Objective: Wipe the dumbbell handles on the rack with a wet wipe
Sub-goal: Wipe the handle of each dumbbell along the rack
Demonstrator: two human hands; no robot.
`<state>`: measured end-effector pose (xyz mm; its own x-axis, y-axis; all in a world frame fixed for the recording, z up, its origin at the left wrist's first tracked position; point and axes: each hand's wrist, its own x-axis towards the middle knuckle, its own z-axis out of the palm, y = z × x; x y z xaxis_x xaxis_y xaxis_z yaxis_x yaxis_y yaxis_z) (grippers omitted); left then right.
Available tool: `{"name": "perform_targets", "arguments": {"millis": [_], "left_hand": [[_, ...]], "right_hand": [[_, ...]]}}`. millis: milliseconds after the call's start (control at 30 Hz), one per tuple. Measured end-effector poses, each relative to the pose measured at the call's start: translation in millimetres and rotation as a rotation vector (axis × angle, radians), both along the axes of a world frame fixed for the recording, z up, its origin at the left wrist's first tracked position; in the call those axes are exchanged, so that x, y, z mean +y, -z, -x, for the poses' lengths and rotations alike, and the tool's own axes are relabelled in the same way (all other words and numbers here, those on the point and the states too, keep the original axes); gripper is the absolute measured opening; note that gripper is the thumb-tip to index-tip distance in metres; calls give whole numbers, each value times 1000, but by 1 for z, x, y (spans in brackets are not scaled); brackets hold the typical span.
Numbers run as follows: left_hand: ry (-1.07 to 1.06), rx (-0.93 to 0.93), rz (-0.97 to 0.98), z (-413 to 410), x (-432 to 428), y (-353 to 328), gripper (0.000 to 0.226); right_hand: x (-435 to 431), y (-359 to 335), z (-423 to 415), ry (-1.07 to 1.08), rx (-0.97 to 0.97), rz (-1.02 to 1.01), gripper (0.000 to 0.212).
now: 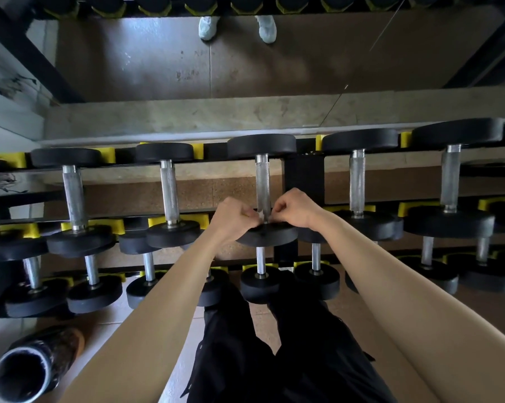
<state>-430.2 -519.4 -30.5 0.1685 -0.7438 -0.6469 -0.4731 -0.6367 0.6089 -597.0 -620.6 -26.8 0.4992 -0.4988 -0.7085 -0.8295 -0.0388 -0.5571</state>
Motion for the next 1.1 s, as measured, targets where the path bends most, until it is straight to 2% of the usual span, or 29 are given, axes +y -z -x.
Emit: {"name": "perform_targets", "arguments": {"millis": [133, 367, 567, 767, 900, 1000, 1100], "left_hand": [[-47, 54, -25, 14, -8, 0, 6], [-82, 13, -47, 19, -11, -4, 5], [-341, -73, -118, 17, 3, -3, 8], [-423, -161, -150, 25, -1, -11, 7], [-409, -103, -95, 32, 1, -20, 16], [-375, -40, 16, 37, 10, -30, 14], [-436, 80, 94, 38, 20, -36, 11]], "right_hand": [[-1, 5, 8, 19, 34, 2, 12], [2, 6, 9, 8, -1, 19, 15], [6, -6, 9, -20, -116, 18, 9], [15, -5, 3, 2, -186, 25, 6], [9, 6, 12, 41, -116, 58, 7], [9, 14, 17, 79, -42, 123, 7], [11, 12, 21, 123, -19, 134, 15]]}}
